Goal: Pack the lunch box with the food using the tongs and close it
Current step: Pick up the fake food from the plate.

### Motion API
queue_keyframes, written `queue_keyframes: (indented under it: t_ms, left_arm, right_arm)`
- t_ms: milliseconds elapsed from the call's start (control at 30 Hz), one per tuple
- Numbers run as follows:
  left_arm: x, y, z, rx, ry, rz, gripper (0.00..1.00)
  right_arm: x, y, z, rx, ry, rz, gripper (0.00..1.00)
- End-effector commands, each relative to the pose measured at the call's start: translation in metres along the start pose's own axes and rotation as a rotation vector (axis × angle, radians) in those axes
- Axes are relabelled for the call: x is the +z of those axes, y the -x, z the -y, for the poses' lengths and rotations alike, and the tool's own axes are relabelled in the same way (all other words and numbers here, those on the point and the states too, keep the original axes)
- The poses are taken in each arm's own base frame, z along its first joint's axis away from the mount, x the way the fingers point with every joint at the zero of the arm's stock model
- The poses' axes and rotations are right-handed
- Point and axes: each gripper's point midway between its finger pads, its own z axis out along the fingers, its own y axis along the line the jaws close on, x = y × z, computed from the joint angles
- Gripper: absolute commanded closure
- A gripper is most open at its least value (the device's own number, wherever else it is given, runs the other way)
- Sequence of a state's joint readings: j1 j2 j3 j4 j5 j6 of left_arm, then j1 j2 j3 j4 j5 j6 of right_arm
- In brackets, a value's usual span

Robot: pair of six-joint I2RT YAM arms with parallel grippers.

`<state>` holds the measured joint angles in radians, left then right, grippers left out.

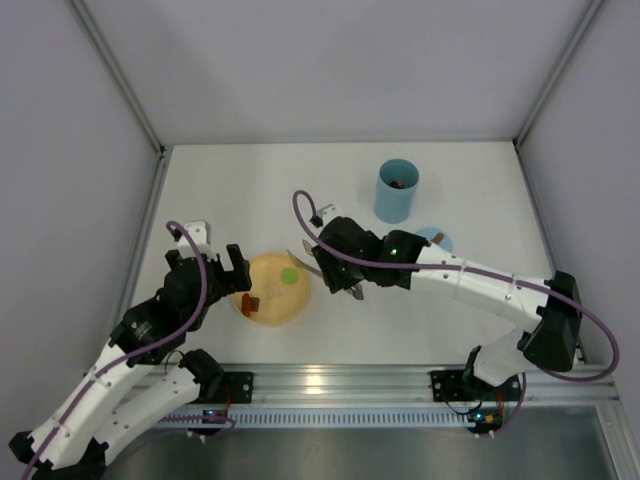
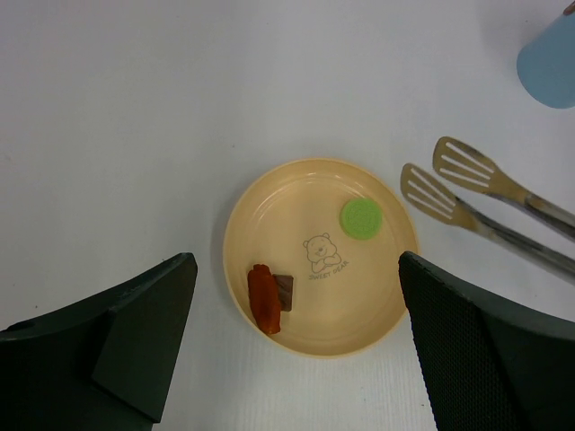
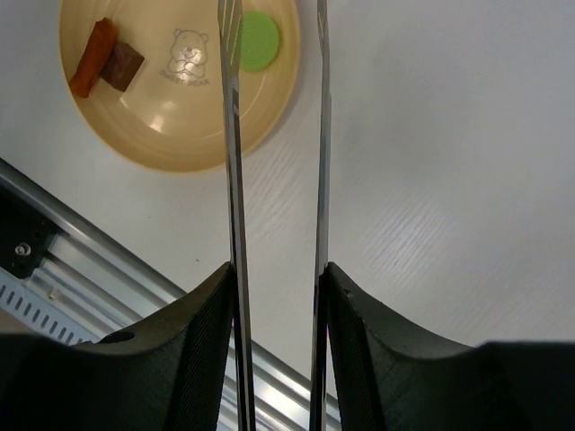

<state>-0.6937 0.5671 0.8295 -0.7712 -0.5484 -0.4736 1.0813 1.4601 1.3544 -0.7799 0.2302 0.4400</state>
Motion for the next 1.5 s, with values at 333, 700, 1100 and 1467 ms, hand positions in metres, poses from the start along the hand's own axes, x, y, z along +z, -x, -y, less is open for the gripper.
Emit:
queue_keyframes:
  t_ms: [333, 700, 1100, 1467]
  left_arm:
    - [-0.001, 0.005, -0.001, -0.017, 0.01, 0.024, 0.01]
    - [-0.001, 0.006, -0.002, -0.018, 0.009, 0.025, 0.01]
    - [-0.001, 0.005, -0.001, -0.017, 0.006, 0.025, 0.01]
    - [-0.002, 0.006, -0.001, -0.018, 0.007, 0.027, 0.01]
  right_arm:
    - [0.026, 0.003, -0.05, -0.014, 0.071, 0.03, 0.57]
    - [0.043, -0.007, -0.054, -0.031, 0.058, -0.007, 0.55]
    - [0.056, -0.013, -0.057, -0.043, 0.051, -0.036, 0.54]
    - [0.063, -0.019, -0.058, -0.062, 0.042, -0.067, 0.55]
